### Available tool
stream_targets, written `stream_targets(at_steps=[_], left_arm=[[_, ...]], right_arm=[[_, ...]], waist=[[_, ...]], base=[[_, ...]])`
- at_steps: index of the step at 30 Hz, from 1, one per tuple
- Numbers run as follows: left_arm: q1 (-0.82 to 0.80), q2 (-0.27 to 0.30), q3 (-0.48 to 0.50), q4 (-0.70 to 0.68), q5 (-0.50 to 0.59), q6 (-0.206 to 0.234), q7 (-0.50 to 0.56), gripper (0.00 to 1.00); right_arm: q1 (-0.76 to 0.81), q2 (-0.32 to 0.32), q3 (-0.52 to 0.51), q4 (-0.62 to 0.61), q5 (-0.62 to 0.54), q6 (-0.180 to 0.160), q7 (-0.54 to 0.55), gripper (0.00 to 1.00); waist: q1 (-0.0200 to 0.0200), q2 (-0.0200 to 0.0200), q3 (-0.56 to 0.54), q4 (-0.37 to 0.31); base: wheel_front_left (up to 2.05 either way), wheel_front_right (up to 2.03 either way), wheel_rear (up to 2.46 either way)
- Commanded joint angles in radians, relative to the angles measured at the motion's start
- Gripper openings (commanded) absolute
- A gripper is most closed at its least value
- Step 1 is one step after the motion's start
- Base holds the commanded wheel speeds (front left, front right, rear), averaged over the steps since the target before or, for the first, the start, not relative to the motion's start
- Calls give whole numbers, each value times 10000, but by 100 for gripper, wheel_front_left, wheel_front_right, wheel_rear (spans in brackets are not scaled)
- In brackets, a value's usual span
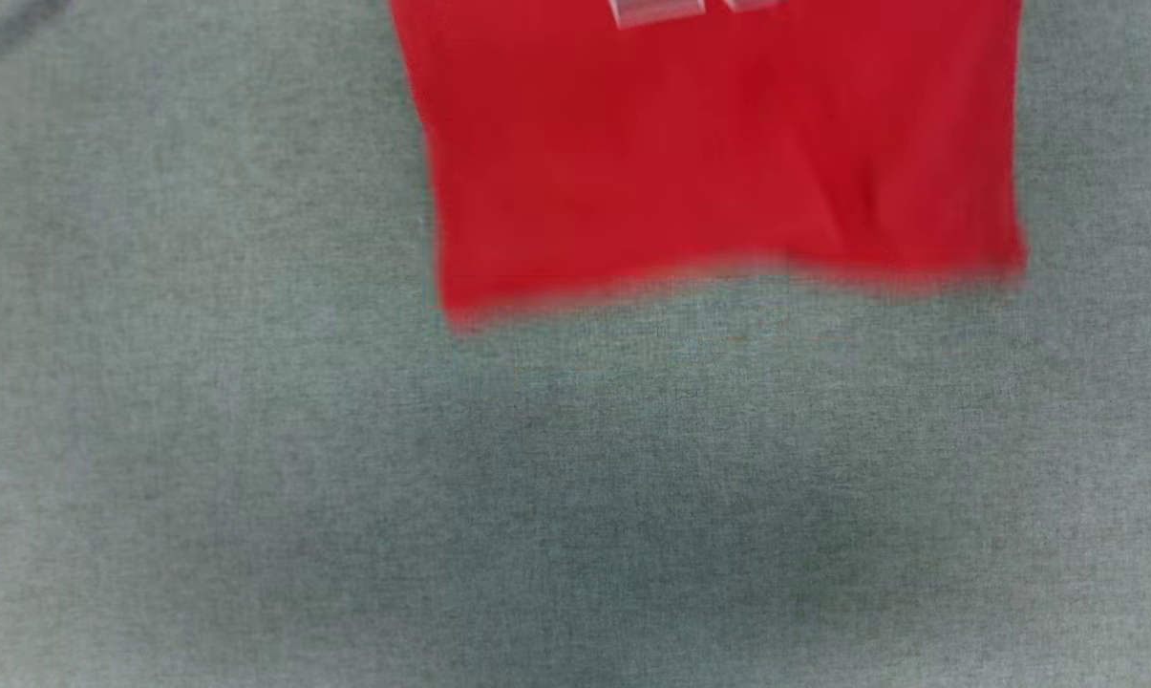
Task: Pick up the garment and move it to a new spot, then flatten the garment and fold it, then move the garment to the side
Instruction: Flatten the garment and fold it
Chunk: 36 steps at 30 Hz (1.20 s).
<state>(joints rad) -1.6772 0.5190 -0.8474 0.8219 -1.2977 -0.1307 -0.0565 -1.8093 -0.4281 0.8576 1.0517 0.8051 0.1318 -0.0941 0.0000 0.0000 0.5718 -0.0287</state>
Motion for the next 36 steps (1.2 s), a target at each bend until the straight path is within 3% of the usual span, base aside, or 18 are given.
stream_targets(at_steps=[1,4,10,15,19,23,28,32,36], left_arm=[[-533,-163,241,331,160,14,-758,0],[-1429,-524,755,1042,147,26,-1716,0],[-1478,-800,691,1176,208,25,-1952,0],[81,-424,257,295,-414,19,-1474,0],[2056,311,-129,-1264,-1294,17,-959,0],[4140,1430,-754,-3675,-1616,14,-1006,0],[6577,3067,-1520,-6181,-1759,14,-1448,0],[8134,3947,-2180,-7378,-1825,14,-1636,0],[9211,4449,-2924,-8225,-1796,13,-1578,0]], right_arm=[[-507,111,-299,509,-203,-22,-417,0],[-1329,455,-808,1589,-490,-22,-1173,0],[-1332,839,-1201,2217,-795,-22,-1617,0],[36,904,-712,1893,-684,-22,-1365,0],[1803,541,-20,680,-247,-21,-809,0],[3696,-293,543,-1135,740,-21,-101,0],[5947,-2165,996,-3869,1946,-21,854,0],[7688,-3584,874,-5891,2964,-21,1541,0],[9272,-4838,756,-7567,3468,-22,2180,0]], waist=[[0,0,-87,58],[0,0,-239,74],[0,0,-563,58],[0,0,-821,34],[0,0,-994,2],[0,0,-1211,-32],[0,0,-1578,-35],[0,0,-1911,-35],[0,0,-2179,5]], base=[[0,0,0],[0,0,0],[0,0,0],[0,0,0],[0,0,0],[0,0,0],[0,0,0],[0,0,0],[0,0,0]])
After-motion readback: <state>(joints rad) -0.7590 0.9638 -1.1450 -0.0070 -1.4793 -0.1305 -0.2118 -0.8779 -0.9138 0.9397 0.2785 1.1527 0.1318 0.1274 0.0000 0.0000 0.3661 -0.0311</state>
